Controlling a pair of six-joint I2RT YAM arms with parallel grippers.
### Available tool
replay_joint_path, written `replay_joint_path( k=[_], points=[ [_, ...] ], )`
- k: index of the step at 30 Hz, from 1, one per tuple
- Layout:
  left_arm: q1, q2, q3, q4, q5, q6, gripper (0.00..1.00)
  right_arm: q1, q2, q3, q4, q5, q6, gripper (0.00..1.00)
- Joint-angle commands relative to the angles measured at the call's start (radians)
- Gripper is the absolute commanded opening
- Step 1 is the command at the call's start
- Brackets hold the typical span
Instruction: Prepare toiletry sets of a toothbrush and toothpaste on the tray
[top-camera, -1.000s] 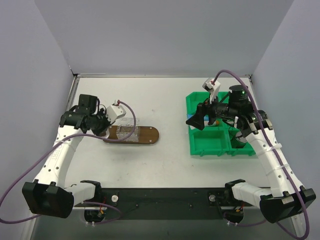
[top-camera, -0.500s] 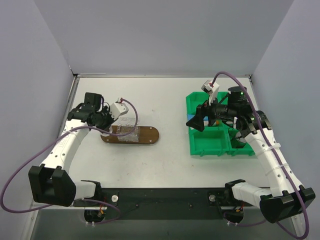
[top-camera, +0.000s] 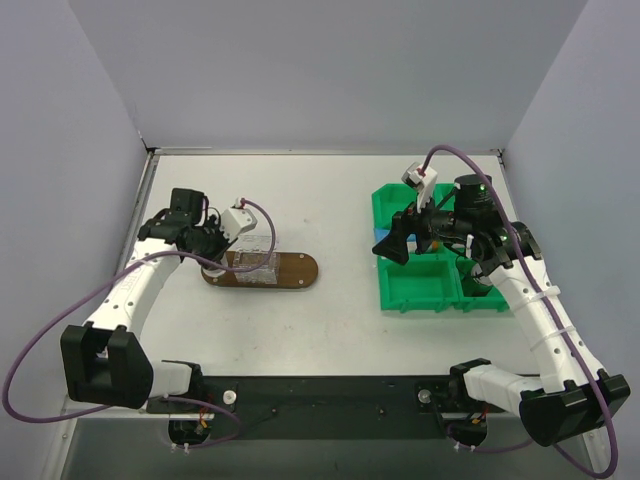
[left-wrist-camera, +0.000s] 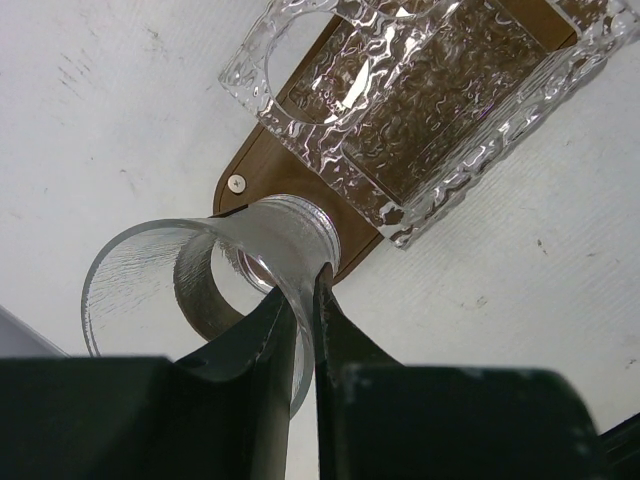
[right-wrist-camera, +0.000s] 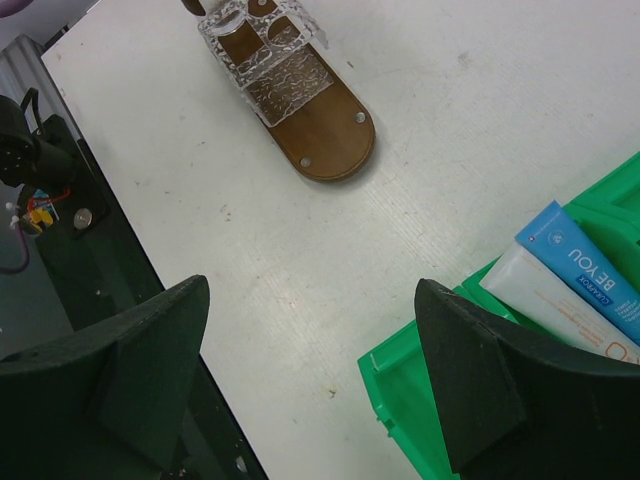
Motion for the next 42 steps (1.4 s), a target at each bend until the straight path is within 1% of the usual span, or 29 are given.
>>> replay_joint_path(
  k=[1, 27, 42],
  points=[
    [0.009, -0.009, 0.007, 0.089, 0.037, -0.008, 0.00, -0.003, -0.018, -0.009, 0.007, -0.011, -0.021, 0.78],
    [0.012, 0.014, -0.033, 0.134, 0.044, -0.006, 0.00, -0.003, -0.019, -0.020, 0.004, -0.008, -0.027, 0.78],
    [0.012, -0.015, -0.056, 0.145, 0.027, -0.011, 0.00, -0.003, -0.018, -0.023, 0.005, -0.013, -0.025, 0.78]
  ],
)
